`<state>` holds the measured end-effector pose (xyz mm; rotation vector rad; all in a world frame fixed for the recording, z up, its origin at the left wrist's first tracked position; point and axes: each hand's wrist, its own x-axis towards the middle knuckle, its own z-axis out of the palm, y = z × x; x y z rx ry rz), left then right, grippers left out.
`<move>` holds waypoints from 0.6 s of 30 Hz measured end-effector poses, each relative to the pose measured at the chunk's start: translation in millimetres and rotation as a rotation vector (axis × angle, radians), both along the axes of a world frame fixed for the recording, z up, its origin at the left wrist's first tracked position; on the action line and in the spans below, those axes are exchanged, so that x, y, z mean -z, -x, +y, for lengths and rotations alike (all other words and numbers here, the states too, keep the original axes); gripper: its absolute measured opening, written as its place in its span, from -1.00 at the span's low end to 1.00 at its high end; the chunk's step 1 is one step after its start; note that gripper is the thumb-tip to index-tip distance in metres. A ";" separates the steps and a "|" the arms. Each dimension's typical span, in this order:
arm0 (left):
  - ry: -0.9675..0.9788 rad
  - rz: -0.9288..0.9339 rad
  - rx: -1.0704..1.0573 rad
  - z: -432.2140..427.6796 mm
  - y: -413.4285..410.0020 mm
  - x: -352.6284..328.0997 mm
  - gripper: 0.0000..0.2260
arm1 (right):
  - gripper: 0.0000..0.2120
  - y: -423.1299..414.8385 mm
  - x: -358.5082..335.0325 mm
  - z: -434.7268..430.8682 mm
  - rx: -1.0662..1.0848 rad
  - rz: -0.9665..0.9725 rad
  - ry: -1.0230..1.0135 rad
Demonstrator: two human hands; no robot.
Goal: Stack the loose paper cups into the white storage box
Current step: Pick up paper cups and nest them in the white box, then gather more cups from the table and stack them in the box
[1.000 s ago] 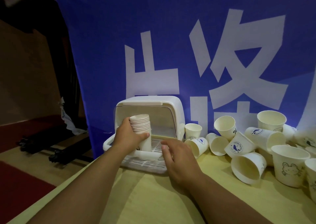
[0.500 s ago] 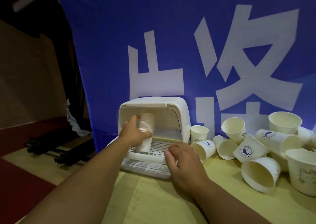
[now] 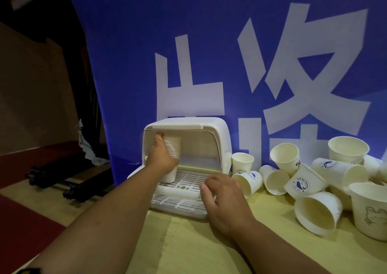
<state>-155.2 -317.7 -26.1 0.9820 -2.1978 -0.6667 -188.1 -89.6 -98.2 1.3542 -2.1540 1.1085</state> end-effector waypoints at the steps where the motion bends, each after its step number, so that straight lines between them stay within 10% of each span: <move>1: -0.007 0.008 -0.019 -0.7 -0.7 -0.2 -0.01 | -0.67 -0.2 -0.2 0.4 -0.001 -0.002 0.003; 18: 0.135 -0.021 -0.109 43.7 -51.5 -12.8 -0.16 | -0.85 -19.8 -19.1 18.5 0.134 -0.022 0.080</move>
